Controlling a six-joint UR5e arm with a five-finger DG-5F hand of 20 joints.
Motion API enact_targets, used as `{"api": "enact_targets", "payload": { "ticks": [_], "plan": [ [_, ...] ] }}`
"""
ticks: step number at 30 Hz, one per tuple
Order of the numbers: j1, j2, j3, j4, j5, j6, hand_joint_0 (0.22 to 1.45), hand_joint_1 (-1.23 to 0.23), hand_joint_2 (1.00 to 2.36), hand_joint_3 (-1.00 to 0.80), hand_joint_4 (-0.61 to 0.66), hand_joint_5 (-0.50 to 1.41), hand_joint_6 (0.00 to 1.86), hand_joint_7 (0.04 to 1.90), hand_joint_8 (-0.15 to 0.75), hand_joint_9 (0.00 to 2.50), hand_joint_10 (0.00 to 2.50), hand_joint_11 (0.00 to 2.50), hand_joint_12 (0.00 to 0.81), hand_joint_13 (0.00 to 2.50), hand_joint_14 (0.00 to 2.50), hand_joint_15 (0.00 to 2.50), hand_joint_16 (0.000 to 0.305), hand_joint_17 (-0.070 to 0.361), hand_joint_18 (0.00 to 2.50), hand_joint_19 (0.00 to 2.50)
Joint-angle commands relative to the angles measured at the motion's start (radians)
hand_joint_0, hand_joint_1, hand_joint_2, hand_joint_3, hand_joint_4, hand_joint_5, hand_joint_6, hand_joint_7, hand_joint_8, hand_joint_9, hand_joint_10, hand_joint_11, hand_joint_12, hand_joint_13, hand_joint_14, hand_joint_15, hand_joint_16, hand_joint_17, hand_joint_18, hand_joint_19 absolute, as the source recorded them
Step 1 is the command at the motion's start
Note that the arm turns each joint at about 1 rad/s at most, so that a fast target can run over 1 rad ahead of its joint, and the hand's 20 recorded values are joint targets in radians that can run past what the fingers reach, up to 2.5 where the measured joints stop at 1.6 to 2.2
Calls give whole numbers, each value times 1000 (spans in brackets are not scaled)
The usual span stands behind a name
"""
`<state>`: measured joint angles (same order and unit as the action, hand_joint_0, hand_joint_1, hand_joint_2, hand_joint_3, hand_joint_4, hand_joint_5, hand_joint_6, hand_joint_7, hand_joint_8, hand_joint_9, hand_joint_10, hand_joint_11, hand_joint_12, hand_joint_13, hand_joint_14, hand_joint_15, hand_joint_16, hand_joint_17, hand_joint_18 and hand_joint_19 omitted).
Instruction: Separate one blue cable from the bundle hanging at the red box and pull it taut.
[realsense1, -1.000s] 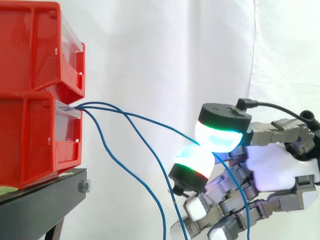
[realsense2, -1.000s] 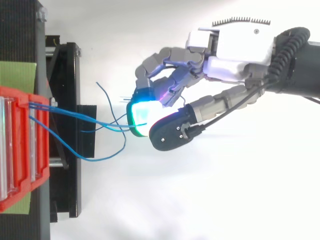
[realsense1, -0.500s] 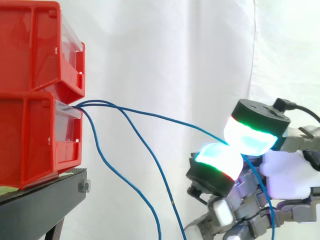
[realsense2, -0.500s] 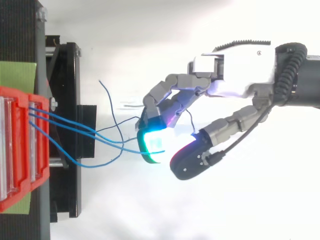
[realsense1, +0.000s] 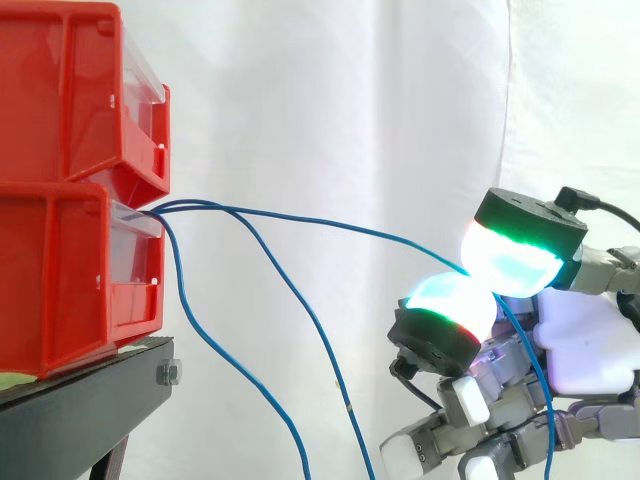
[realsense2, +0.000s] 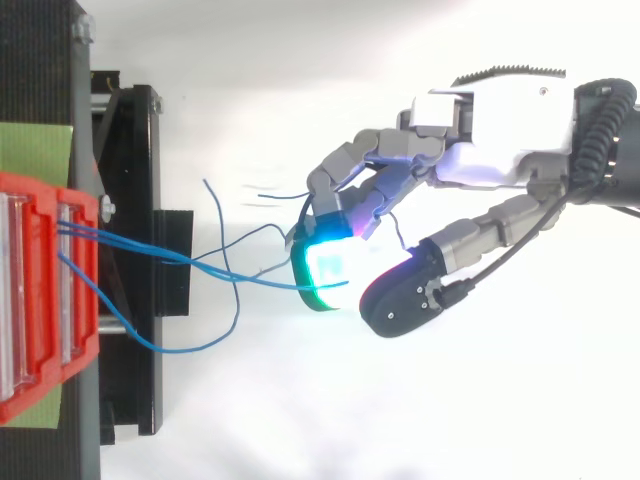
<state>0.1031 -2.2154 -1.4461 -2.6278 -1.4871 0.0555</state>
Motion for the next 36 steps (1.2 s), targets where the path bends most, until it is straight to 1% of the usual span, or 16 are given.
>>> {"api": "enact_targets", "payload": {
  "ticks": [1, 17, 26, 36],
  "plan": [
    [-2, 0, 0, -6, 2, -2, 612, -783, 1166, -5, 9, -89, 913, 1292, 411, 908, 8, 655, 411, 527, 9, 296, 60, 135, 620, 502],
    [-2, 0, 0, -6, 2, -2, 616, -783, 1149, -1, 10, -89, 914, 1286, 411, 951, 7, 700, 412, 548, 8, 315, 60, 135, 630, 514],
    [-2, 0, 1, -6, 2, -2, 608, -780, 1179, -3, 8, -88, 912, 1297, 420, 979, 9, 715, 418, 579, 8, 329, 61, 137, 668, 504],
    [-2, 0, 0, -6, 2, -2, 604, -782, 1200, -16, 3, -88, 914, 1290, 412, 981, 10, 714, 417, 581, 8, 317, 61, 138, 654, 479]
  ]
}}
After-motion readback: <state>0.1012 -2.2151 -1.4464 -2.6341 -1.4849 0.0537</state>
